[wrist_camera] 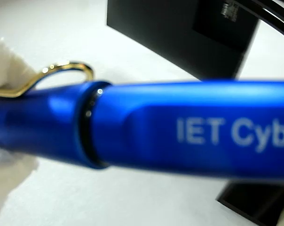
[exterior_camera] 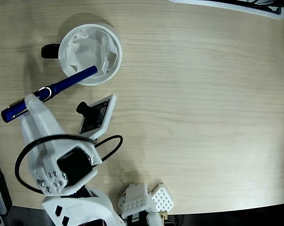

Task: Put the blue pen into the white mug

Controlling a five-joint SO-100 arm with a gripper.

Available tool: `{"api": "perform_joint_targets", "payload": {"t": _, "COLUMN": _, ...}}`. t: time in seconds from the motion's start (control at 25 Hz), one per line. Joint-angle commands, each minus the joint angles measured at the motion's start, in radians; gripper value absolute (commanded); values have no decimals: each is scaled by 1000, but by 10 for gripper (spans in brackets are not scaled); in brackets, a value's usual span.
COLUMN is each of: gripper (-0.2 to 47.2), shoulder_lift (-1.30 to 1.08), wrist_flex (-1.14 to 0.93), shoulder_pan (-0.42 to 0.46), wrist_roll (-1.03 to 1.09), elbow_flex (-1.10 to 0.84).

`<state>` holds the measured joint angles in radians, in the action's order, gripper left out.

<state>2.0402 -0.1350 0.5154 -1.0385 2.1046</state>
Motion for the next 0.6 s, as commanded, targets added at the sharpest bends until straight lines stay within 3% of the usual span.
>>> {"api": "perform_joint_targets", "payload": {"t": 0.0, "gripper": -1, "shoulder_lift": 14, "wrist_flex": 35, "shoulder_pan": 14, "wrist_roll": -28, "elbow_flex": 25}}
{"api": "perform_joint_targets", "payload": {"t": 0.36, "gripper": 1, "shoulder_lift": -130, "wrist_flex": 114, "shoulder_pan": -40, "wrist_roll": -3, "elbow_flex": 41}}
{"api": "perform_joint_targets", "payload": {"t": 0.48, "gripper": 115, "shoulder_lift": -152, "wrist_flex": 120, "shoulder_pan": -35, "wrist_roll": 58, "elbow_flex": 41}}
{"api": "perform_joint_targets", "payload": {"t": 0.56, "gripper": 152, "shoulder_lift": -161, "wrist_flex": 120, "shoulder_pan": -28, "wrist_roll": 77, "elbow_flex": 41}}
